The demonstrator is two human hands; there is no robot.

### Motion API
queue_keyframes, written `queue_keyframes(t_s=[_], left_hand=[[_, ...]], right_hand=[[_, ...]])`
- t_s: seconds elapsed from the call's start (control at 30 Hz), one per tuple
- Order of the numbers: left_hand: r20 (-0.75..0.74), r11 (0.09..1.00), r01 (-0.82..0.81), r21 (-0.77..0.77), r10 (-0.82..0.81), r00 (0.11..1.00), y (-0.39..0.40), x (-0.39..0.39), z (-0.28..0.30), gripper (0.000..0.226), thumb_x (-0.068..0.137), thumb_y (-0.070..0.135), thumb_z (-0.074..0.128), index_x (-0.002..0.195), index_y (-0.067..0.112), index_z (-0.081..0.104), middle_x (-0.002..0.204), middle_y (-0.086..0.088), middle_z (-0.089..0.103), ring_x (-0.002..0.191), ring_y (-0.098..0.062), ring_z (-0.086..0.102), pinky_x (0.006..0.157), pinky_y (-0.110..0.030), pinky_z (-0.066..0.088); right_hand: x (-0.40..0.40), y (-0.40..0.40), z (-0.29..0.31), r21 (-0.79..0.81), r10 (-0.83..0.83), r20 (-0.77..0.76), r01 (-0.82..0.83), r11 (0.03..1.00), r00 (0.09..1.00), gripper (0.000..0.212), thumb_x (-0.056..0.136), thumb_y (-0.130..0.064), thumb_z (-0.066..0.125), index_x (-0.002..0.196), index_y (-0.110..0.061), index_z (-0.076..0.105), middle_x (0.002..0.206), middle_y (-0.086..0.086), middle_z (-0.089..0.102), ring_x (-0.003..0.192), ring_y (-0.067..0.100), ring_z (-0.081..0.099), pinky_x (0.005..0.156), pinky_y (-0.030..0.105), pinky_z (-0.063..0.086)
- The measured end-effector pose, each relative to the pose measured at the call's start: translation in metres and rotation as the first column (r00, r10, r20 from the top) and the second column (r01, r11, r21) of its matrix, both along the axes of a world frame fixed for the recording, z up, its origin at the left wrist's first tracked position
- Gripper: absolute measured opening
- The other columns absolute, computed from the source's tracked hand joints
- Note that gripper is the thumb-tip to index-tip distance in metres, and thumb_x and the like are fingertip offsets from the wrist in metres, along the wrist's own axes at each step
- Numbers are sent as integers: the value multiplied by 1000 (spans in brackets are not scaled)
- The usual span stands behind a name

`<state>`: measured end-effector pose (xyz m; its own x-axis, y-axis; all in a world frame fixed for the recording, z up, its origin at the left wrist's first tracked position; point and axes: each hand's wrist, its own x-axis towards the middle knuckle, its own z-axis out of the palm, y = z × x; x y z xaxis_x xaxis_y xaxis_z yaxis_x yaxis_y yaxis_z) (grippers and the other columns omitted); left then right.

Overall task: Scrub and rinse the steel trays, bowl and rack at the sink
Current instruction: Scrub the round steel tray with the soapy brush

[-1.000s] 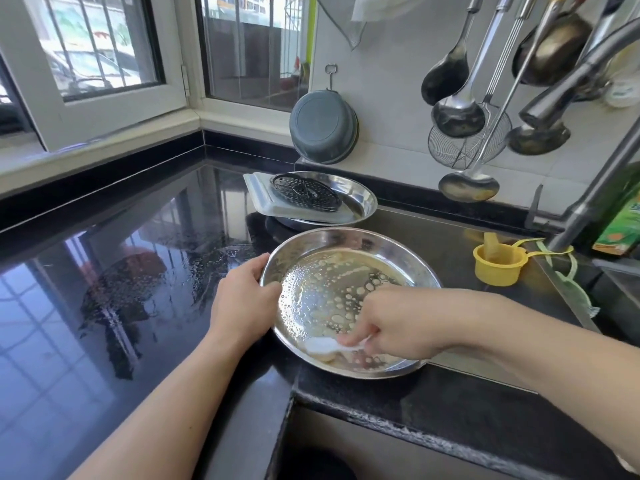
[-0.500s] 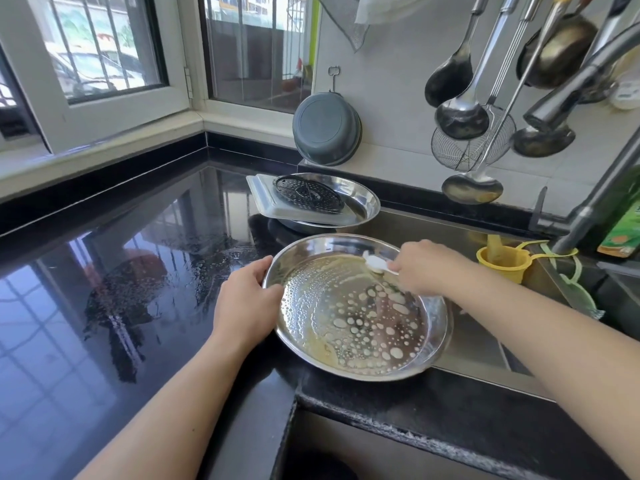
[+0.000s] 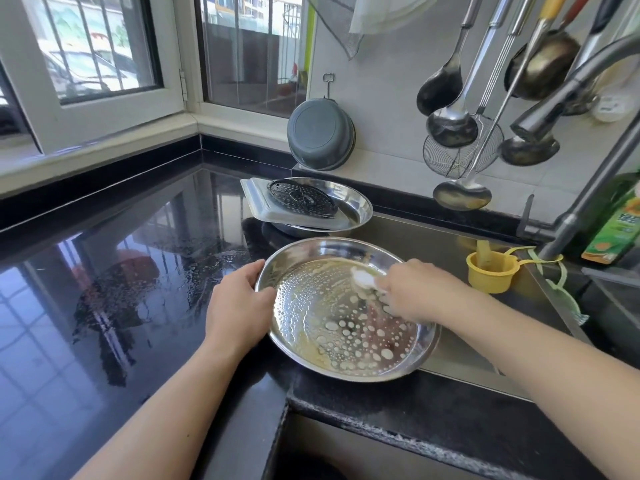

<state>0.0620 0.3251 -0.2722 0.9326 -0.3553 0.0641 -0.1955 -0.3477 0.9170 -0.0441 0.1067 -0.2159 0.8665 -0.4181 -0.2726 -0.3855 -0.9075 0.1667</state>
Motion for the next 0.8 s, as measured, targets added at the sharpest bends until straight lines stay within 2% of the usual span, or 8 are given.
queue_keyframes(t_s=[0.1,0.2,0.3,0.37,0.47,0.53,0.7,0.8], left_hand=[[4,1000,-1,10,1,1000,0,0,0,38,66,33,51,81,65,66,79,26,74,88,-8,71,85,-39,59],[16,1000,2,26,-3,1000,0,0,-2,38,73,23,55,87,55,70,80,24,74,87,-9,71,85,-40,59],[22,1000,-4,21,4,1000,1,0,-2,39,70,25,52,84,58,68,81,28,73,89,-8,70,86,-39,59],[24,1000,1,12,-1,1000,1,-1,-2,37,70,28,52,84,58,67,81,27,73,88,-8,71,85,-39,59],[33,1000,8,19,-9,999,0,1,-2,34,73,26,53,92,48,71,81,24,74,86,-10,70,83,-40,59],[27,1000,4,21,-4,1000,0,0,-2,34,70,31,51,92,48,71,81,24,74,87,-11,70,83,-41,59],[33,1000,0,4,0,999,2,-4,1,38,66,33,49,76,67,62,81,28,73,90,-10,71,87,-39,59],[35,1000,-6,9,5,999,1,-4,3,39,70,30,51,77,65,63,80,28,73,89,-8,70,85,-39,59]], right_hand=[[0,29,-1,235,84,12,-85,968,996,48,100,-8,40,129,-35,66,112,-1,67,70,15,56,56,30,43],[10,20,1,89,72,31,-75,993,997,42,99,-14,43,128,-32,66,91,-1,58,65,15,52,55,29,42],[14,0,3,-60,-15,78,19,998,997,40,93,-14,43,128,-21,62,91,2,51,76,22,56,65,36,48],[8,1,2,2,-8,43,8,1000,999,44,95,-11,42,132,-24,62,98,3,57,78,22,59,64,34,50],[-12,28,1,223,73,-4,-70,972,997,44,105,-15,42,135,-40,61,80,-14,48,60,9,46,49,21,36],[-20,35,3,223,102,1,-100,970,995,47,106,-15,42,138,-46,57,75,-16,42,59,7,41,47,20,31],[-13,0,9,-69,5,5,-4,998,1000,49,104,-15,36,146,-36,51,121,7,59,88,24,58,78,35,55],[-26,14,9,177,95,-11,-91,980,995,47,106,-19,39,142,-46,54,91,-8,58,68,6,50,60,20,42]])
